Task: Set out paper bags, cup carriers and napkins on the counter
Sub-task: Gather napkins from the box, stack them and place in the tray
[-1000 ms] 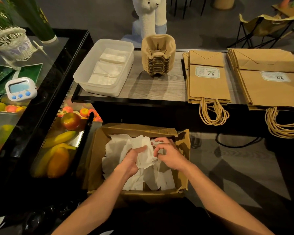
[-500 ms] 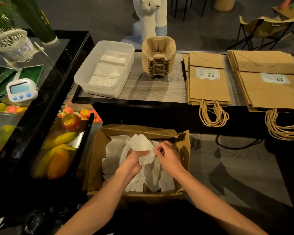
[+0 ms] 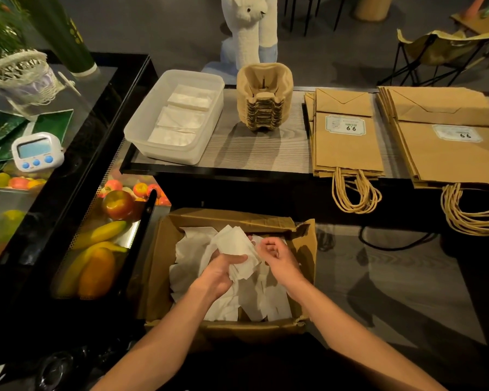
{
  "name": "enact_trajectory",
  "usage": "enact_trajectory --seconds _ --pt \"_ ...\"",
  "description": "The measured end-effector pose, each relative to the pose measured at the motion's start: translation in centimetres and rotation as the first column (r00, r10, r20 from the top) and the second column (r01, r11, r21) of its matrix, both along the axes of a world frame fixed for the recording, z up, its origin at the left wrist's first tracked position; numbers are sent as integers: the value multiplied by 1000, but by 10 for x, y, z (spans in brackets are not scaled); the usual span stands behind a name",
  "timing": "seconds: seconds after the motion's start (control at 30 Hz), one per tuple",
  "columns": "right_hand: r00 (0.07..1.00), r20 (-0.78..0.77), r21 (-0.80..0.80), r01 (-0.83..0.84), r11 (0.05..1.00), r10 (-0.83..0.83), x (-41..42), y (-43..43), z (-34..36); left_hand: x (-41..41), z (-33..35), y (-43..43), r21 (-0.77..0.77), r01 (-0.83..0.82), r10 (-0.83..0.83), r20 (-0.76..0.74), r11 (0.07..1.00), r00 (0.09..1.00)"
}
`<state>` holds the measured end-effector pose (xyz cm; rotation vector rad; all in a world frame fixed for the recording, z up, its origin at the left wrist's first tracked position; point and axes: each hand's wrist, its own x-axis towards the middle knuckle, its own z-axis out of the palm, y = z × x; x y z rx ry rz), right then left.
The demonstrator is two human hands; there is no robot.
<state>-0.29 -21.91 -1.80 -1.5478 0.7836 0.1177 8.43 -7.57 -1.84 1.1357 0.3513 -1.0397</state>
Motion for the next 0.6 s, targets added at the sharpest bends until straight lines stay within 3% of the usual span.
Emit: enact_trajectory --seconds 0.13,0.3,0.53,0.6 --pt "983 -55 0 -174 985 174 1 3 -8 -4 1 -1 -13 -62 60 -113 998 992" --pt "997 -70 12 -17 1000 18 1 6 -7 -5 0 -3 -48 -154 148 -120 987 982" --pt "947 -155 -42 -292 955 283 -1 21 -5 -3 -1 1 -103 -85 78 -76 991 994" --pt "945 -178 -69 -289 955 273 -1 20 -4 -2 -2 3 -114 -98 89 -80 989 993"
